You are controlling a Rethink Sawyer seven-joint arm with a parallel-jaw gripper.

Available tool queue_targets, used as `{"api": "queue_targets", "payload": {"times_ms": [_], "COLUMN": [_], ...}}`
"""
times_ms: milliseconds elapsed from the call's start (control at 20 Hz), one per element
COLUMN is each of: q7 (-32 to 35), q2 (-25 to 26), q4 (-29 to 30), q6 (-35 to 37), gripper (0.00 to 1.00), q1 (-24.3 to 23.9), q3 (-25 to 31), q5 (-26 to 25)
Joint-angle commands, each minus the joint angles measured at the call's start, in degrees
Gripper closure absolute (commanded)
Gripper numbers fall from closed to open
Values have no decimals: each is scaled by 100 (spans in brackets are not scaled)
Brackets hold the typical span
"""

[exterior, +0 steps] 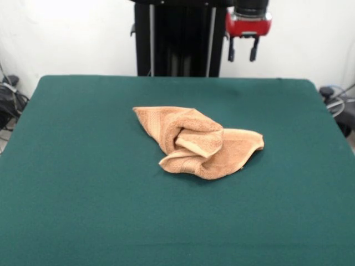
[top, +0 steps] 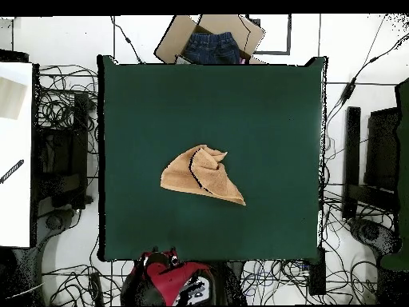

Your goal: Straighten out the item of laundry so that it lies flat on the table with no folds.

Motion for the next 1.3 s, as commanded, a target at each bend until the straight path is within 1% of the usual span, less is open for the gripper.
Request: {"api": "queue_targets", "payload": {"times_ms": [50, 200, 850, 1300], "q7": [681, 705, 717, 571], "q2": [453, 580, 870, 935], "q4": [-1024, -1130, -1583, -1959], "q6": [107, 18, 128, 506], "gripper": [0, 0, 0, 0], "q1": [58, 79, 140, 116], "q3": [347, 326, 331, 401], "q5": [388, 386, 520, 603]}}
